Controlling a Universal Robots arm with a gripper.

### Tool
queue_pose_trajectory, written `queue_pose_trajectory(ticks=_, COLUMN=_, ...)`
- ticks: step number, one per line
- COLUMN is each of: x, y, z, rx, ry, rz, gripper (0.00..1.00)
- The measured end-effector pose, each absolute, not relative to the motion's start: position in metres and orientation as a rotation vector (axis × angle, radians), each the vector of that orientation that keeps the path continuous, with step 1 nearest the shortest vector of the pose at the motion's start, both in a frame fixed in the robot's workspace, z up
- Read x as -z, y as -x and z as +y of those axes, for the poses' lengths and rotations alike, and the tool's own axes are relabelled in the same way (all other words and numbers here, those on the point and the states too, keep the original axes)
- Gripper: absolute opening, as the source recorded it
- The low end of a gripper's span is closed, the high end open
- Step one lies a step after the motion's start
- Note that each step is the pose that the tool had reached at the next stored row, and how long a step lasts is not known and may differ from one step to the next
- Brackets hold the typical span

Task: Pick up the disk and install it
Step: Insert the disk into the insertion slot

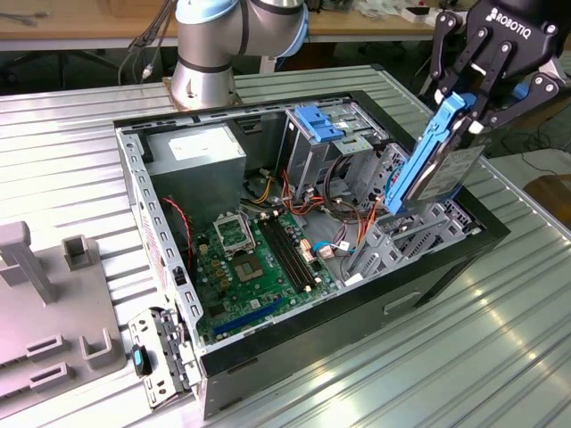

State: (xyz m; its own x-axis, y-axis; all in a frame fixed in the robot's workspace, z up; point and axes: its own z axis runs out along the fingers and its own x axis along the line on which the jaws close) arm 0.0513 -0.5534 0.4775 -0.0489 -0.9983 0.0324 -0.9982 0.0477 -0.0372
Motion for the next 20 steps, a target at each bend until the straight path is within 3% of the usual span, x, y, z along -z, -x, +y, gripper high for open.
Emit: queue_pose_trajectory(ticks=20, x=-0.451, y=-0.058, z=-0.554, rx=0.076, ry=2.156, rz=2.281, gripper=0.37)
